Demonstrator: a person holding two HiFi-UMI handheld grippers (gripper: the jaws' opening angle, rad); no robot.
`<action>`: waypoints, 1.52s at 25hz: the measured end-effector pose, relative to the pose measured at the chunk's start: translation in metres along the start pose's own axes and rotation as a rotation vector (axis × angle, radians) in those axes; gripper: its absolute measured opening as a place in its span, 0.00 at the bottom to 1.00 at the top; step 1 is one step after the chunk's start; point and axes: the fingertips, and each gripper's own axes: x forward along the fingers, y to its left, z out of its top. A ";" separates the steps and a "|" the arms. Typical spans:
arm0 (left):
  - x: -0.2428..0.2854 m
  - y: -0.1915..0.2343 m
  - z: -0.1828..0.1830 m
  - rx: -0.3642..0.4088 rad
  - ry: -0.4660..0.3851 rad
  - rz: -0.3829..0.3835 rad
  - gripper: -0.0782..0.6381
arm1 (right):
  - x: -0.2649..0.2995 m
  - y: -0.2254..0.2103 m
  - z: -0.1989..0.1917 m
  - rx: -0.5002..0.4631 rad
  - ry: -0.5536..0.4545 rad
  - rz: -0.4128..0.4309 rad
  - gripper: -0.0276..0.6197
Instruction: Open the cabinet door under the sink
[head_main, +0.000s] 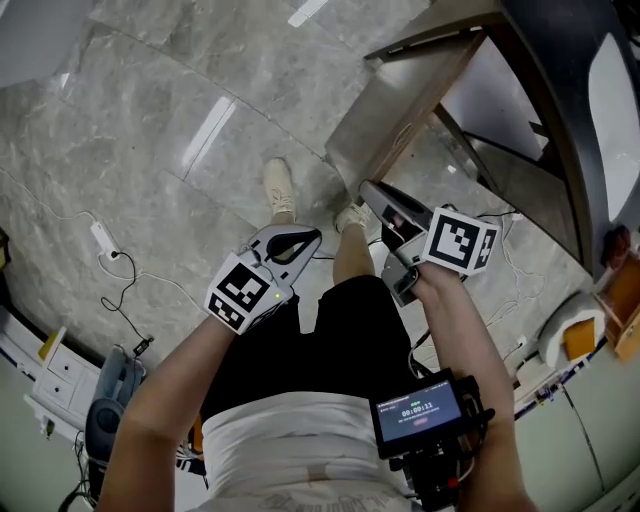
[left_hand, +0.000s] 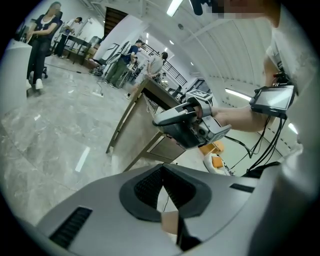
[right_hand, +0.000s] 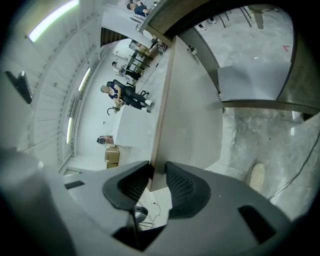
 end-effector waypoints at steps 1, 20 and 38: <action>-0.001 0.001 0.002 0.005 -0.001 -0.003 0.12 | 0.003 0.003 0.001 0.007 -0.007 0.011 0.22; 0.002 -0.013 0.002 0.085 0.060 -0.048 0.12 | 0.029 0.031 0.022 -0.003 -0.114 0.087 0.22; 0.044 -0.033 0.015 0.143 0.154 -0.118 0.12 | -0.017 0.026 0.034 -0.142 -0.203 0.133 0.12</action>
